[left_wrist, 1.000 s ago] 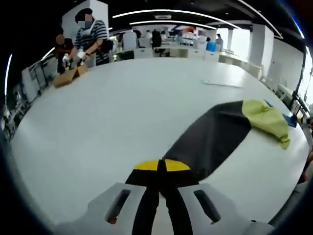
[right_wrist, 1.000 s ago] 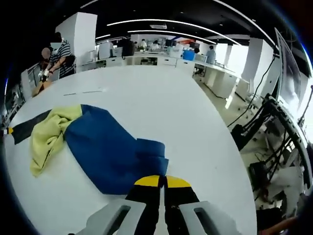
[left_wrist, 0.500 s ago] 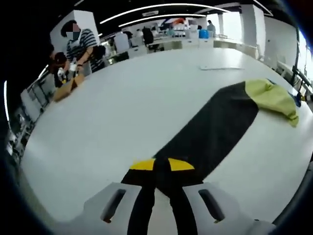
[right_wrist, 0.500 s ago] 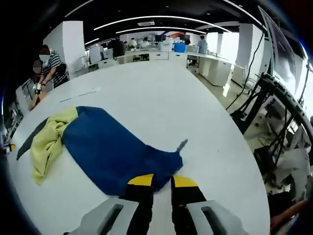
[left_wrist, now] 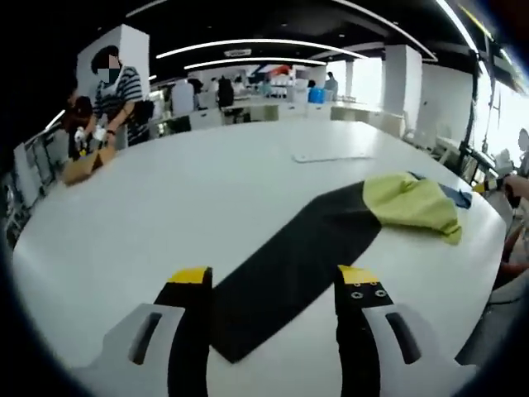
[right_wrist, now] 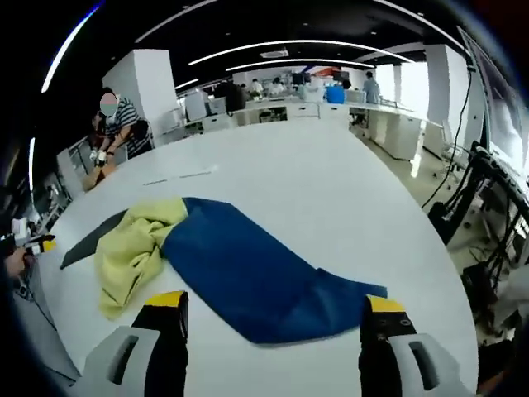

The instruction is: Fold the garment on the visible template until the final outline fits inside the template.

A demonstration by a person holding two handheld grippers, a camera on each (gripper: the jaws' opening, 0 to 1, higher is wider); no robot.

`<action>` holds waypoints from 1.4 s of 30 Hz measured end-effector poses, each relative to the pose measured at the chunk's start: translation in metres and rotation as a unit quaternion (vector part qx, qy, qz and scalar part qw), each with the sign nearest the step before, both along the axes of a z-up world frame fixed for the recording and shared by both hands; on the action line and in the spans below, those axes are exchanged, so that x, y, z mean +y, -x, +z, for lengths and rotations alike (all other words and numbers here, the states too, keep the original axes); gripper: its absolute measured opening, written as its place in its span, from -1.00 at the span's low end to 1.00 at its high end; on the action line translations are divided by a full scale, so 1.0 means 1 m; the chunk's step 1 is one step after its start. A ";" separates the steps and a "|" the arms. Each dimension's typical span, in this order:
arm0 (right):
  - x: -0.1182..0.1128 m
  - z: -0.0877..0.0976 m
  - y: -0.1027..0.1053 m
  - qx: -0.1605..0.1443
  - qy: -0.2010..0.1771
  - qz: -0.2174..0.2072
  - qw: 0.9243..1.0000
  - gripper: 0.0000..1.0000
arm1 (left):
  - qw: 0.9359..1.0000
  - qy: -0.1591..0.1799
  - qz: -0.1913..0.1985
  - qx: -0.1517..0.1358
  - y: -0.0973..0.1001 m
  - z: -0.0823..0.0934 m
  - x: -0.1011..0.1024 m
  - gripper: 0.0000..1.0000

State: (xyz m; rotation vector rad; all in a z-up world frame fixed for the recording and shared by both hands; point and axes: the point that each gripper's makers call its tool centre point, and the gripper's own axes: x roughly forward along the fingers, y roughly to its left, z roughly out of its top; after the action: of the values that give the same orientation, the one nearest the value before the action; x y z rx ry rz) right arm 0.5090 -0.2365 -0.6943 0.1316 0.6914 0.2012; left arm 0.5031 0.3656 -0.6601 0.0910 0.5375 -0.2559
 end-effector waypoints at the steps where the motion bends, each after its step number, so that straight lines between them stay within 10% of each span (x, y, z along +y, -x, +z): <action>1: 0.007 0.002 0.000 -0.002 -0.007 0.011 1.000 0.81 | 1.000 0.005 -0.005 -0.003 0.001 0.002 -0.006 0.23; 14: 0.110 0.020 0.002 -0.018 -0.023 0.173 0.984 0.98 | 0.994 0.012 -0.108 -0.029 0.015 0.031 -0.074 0.75; 29: 0.201 0.030 0.024 -0.022 -0.021 0.346 0.938 0.86 | 0.985 0.014 -0.165 -0.044 0.026 0.042 -0.116 0.98; 42: 0.241 0.002 0.038 -0.036 0.093 0.460 0.882 0.54 | 0.982 0.004 -0.187 -0.038 0.038 0.042 -0.132 0.98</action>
State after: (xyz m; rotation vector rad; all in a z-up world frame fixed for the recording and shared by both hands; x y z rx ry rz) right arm 0.4707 0.0050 -0.6925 -0.4053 0.6508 1.0464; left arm 0.4653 0.2335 -0.6176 0.1937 0.4410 -0.6199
